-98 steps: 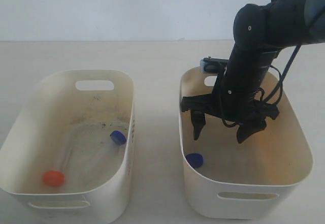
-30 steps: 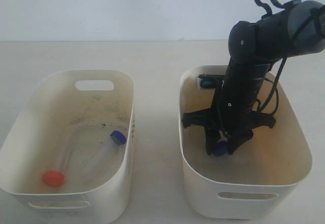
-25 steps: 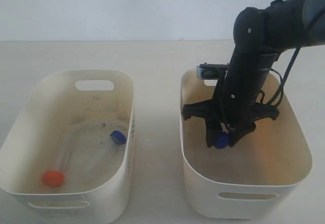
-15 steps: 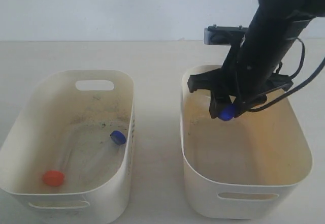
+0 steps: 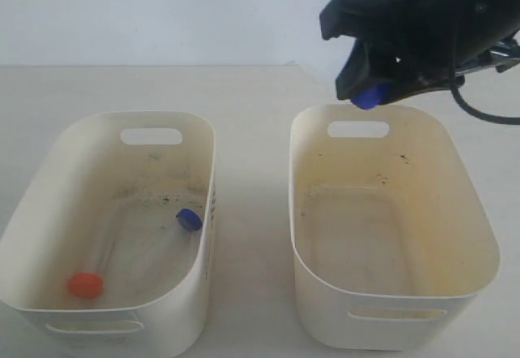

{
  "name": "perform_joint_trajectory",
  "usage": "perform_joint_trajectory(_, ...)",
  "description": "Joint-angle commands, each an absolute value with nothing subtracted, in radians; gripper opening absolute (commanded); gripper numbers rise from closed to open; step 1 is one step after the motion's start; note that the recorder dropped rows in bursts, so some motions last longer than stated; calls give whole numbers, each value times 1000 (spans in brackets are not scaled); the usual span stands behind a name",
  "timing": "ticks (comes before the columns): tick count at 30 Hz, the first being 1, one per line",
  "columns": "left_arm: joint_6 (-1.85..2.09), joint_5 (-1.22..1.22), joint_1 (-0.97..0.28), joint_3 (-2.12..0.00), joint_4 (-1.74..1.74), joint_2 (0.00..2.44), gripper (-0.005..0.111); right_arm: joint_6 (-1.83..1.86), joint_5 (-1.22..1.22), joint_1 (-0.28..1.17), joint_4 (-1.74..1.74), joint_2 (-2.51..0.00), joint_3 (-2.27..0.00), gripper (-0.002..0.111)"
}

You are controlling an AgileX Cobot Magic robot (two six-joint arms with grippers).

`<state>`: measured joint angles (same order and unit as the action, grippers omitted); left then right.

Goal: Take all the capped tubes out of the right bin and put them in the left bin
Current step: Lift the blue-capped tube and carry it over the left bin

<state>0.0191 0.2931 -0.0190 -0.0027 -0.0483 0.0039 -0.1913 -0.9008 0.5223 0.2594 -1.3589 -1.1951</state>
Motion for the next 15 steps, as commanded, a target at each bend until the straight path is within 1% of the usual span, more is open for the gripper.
perform_joint_trajectory(1, 17, 295, -21, 0, -57, 0, 4, -172, -817, 645, 336, -1361, -1198, 0)
perform_joint_trajectory(8, 17, 295, -21, 0, -57, 0, 4, -244, -622, 861, 336, -1416, -1198, 0)
perform_joint_trajectory(15, 17, 295, -21, 0, -57, 0, 4, -296, -522, 961, 338, -1539, -1198, 0)
